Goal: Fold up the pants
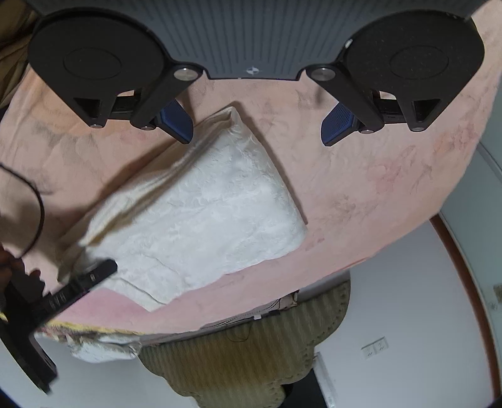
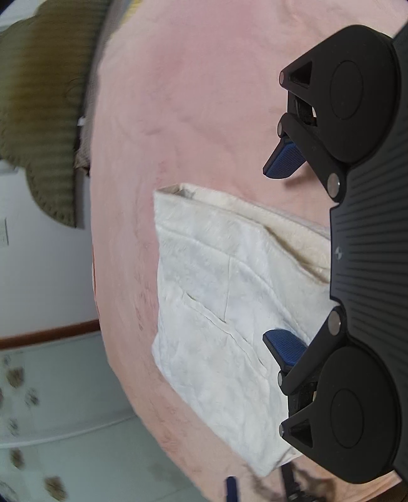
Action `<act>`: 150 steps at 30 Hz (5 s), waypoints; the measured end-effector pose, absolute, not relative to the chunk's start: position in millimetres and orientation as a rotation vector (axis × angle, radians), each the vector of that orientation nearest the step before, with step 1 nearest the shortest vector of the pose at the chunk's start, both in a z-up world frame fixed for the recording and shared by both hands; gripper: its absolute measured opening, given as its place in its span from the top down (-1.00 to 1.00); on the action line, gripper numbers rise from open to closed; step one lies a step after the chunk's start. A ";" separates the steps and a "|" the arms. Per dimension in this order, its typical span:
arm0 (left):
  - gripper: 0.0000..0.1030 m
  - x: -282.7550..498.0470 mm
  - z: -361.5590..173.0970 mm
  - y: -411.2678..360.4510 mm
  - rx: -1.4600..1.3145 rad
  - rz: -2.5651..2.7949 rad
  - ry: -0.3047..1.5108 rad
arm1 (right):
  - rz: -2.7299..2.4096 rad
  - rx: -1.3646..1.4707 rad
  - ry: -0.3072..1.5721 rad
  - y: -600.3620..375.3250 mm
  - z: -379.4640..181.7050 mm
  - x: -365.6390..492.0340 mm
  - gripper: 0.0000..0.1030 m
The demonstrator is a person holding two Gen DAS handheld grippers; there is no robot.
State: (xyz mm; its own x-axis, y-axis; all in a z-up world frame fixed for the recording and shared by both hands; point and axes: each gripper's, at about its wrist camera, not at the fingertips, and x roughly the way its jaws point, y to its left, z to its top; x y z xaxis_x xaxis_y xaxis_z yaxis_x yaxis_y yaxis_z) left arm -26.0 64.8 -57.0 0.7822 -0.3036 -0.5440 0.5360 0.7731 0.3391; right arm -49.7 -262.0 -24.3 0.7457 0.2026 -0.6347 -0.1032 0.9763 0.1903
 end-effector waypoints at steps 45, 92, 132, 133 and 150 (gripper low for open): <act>-1.00 29.1 -60.5 -10.2 0.156 -0.322 0.536 | 0.017 0.289 0.604 -284.9 -55.9 -47.7 -1.00; -0.95 149.8 -57.2 100.1 -0.451 -0.539 0.909 | 0.401 0.489 0.752 -297.9 -48.0 0.0 -1.00; 0.72 240.0 15.1 98.3 -0.087 -0.326 0.599 | 0.444 0.298 0.522 -203.7 14.1 138.4 0.52; 0.72 250.0 6.2 98.2 -0.091 -0.313 0.638 | 0.428 0.322 0.556 -202.4 4.5 147.7 0.50; -0.06 240.7 -27.5 123.0 -0.019 -0.076 0.691 | 0.352 0.067 0.510 -170.5 0.9 80.2 0.09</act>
